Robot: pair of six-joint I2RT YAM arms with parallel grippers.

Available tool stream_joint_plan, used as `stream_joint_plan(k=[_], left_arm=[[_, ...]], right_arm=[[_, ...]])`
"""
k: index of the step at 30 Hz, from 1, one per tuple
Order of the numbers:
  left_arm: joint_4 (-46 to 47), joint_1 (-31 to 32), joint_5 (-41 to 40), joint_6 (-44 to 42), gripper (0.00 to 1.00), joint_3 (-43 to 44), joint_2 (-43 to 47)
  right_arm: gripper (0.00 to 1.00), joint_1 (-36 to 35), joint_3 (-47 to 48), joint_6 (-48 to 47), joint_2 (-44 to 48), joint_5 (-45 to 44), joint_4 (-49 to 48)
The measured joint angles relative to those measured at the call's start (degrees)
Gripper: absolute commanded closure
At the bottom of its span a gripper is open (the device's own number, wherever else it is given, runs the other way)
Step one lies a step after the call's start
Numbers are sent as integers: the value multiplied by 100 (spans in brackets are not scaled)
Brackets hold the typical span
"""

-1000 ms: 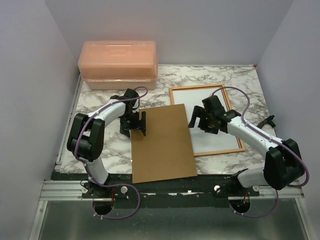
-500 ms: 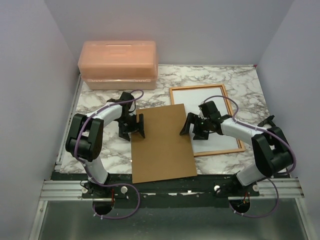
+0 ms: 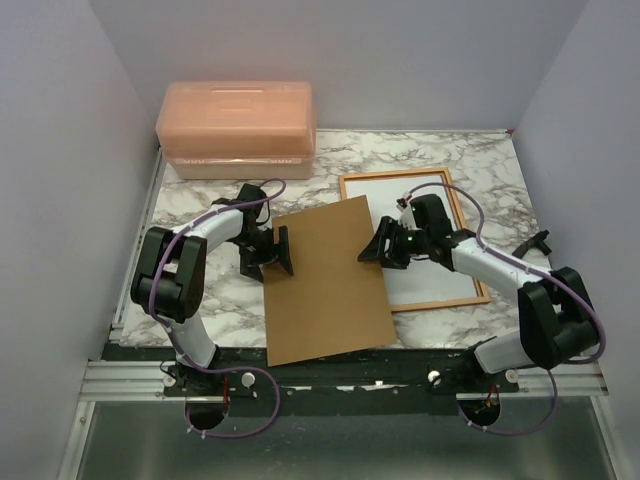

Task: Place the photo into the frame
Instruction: Turn over the photo frame item at the center of the board.

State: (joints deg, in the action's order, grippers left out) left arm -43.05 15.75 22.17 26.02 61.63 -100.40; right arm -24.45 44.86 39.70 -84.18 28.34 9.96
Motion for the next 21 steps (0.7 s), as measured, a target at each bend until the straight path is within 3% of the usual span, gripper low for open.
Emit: stream_joint_plan(k=[2,6,9,17,21], left_arm=[[4,2,2,17,18,0,0],[57,20,166,59,18,0,2],[146,20,356,85,18,-17,46],[420,264,393,127,17,-20,826],[420,302,332,175,4,140,1585]], right_arm=[[54,37,42,107,201,157,-35],[82,-4,271,369,409,503,-179],[92,20,444,391,516,479,0],[100,-96,1991,-48,684,15,1453],[100,-125,2911,-341,684,-424,2240]])
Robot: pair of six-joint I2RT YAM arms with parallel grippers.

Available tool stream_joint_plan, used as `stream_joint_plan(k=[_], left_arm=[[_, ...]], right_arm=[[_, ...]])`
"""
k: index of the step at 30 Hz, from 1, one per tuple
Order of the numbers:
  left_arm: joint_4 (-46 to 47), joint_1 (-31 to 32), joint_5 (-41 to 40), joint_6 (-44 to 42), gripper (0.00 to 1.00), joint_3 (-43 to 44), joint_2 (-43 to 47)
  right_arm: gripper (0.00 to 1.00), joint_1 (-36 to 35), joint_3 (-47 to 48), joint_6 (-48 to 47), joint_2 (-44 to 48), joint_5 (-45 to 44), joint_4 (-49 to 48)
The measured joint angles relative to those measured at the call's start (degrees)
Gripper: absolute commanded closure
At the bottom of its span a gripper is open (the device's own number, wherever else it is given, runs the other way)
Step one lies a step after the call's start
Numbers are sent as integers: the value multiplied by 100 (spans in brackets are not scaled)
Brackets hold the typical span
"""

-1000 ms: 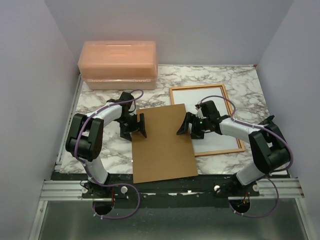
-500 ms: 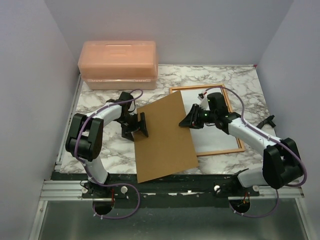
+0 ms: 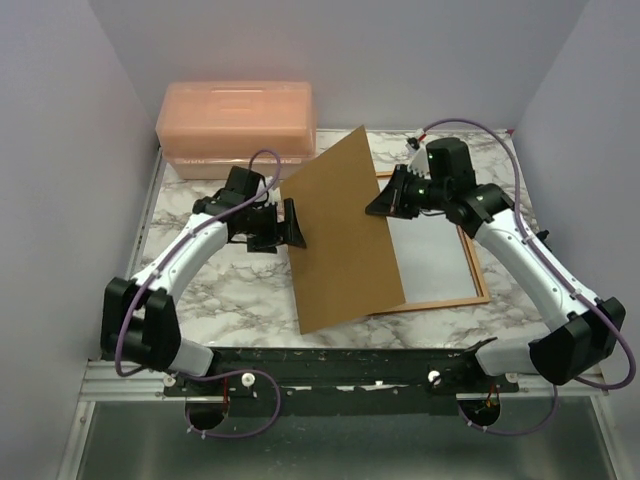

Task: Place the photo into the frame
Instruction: Turn over the photo frame item at the center of the board.

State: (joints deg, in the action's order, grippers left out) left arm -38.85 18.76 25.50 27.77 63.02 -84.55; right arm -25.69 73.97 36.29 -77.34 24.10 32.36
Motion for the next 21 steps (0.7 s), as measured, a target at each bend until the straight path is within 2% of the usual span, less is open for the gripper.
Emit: stream_joint_plan(k=[1,10,16,21], left_arm=[[24,0,-15,17,2,39,192],[304,0,-63,208,1,321,1845],[330,0,-63,271,2,603,2081],[280,0,-63,326,1,629,2074]], right_arm=[[100,-2,214,-61,0,-131,186],[100,-20,1519,-341,-334,-1189,1731],[100,-208,2262,-448,-785,-1644,2533],[100,-647,2822,-481,-1211,-2124,3056]])
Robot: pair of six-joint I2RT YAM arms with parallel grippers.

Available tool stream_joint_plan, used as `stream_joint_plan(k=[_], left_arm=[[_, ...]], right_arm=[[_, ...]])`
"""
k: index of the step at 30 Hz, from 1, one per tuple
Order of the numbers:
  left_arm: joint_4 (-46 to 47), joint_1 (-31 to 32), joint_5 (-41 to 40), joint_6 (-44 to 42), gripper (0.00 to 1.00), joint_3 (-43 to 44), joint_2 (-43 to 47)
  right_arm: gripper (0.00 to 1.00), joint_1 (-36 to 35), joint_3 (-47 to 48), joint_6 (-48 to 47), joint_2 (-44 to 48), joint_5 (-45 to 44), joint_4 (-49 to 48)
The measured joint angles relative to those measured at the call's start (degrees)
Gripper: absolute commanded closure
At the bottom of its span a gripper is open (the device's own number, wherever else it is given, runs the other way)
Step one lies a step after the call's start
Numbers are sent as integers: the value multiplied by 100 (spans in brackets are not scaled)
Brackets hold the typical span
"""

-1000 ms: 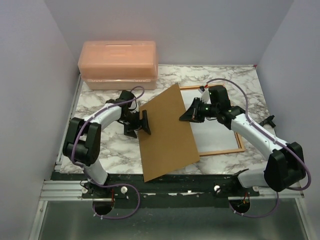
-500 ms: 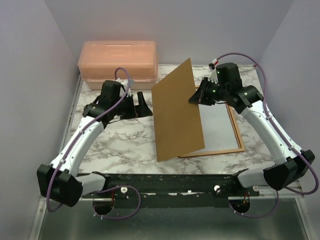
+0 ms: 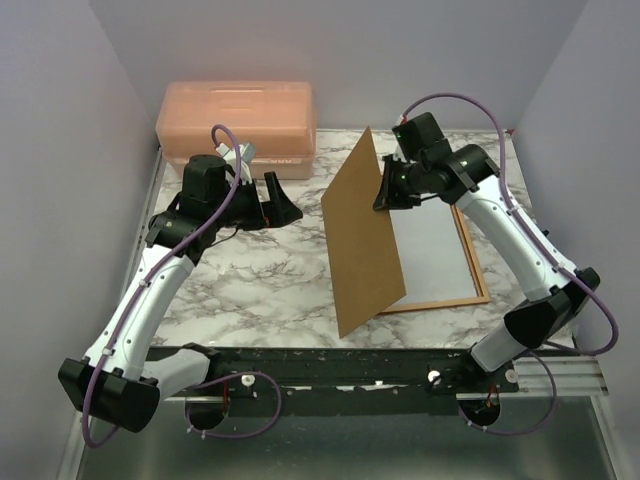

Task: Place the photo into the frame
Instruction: Turn over the photo frame item at the center of the board.

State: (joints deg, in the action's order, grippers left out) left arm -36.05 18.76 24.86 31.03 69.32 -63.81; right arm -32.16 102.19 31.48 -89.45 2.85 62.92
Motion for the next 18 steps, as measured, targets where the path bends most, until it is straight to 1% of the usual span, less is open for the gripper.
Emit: stream_joint_plan(k=[7,13,18], left_arm=[[-57,0,-17,11,1,20,-48],[-157,0,-31,9,2,33,-96],[-195,0,-52,4,1,33,-96]], right_arm=[[99,-514,894,-2,-702,-787,706],[99,-634,1462,63,-979,-1298,1174],[99,-640,1681,59,-1038,-1631,1432]])
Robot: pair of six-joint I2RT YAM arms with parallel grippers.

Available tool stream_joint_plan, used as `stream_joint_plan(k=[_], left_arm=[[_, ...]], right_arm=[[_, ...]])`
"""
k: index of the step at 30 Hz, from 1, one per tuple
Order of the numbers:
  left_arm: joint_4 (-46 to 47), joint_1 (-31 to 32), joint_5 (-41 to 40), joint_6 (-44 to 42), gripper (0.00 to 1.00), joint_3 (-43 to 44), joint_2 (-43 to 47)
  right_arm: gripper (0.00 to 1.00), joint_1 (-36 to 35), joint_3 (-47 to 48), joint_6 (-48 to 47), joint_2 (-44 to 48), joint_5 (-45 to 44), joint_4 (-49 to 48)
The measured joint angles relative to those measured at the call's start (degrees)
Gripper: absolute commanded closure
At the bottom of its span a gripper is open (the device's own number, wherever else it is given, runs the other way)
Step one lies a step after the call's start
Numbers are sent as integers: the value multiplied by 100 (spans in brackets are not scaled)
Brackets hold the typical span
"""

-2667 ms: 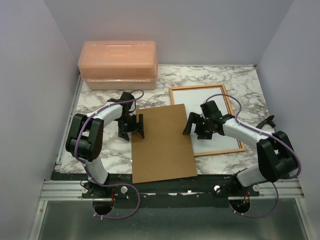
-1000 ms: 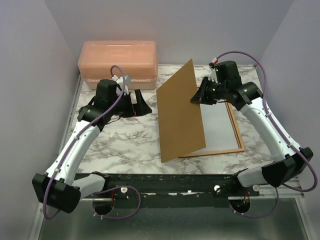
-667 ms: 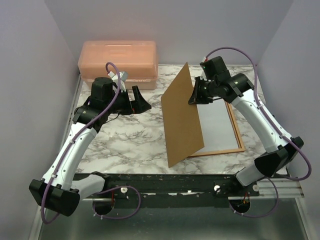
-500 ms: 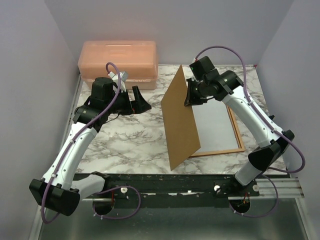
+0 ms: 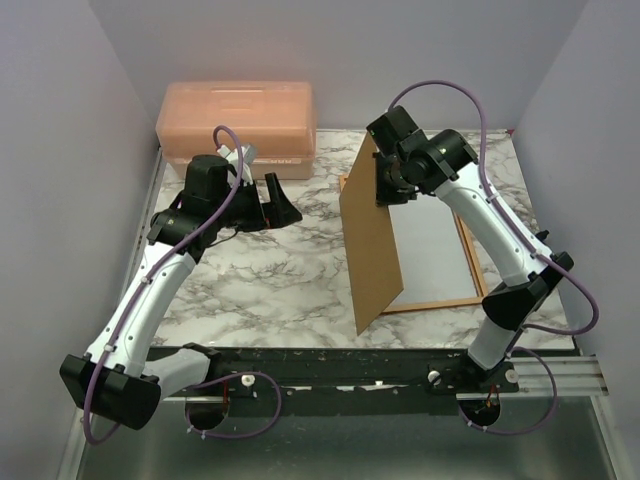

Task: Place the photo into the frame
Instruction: Turn over the photo frame item at the center of the board.

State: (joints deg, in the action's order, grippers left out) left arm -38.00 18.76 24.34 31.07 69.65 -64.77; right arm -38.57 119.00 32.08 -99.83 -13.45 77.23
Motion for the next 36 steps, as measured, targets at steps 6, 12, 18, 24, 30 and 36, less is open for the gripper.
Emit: stream_joint_plan(k=[6,12,18,24,30,36], left_arm=[[20,0,-31,-37,1,-2,127],[61,0,-31,-39,2,-2,308],[63,0,-26,-7,2,-2,286],[-72,0,-24,87,1,116,-63],[-63,0,216,332,2,120,-275],[426,0,841,686,1,39,-273]], right_arm=[[83,-76,-15,-7,-72,-70,-59],[44,-203,-13,-31,-125,-116,-96],[23,-260,-13,-79,-133,94,-260],[18,-271,-181,-94,125,785,-903],[18,-273,-634,-17,481,1714,-1716],[14,-275,-1314,162,616,2371,-2433]])
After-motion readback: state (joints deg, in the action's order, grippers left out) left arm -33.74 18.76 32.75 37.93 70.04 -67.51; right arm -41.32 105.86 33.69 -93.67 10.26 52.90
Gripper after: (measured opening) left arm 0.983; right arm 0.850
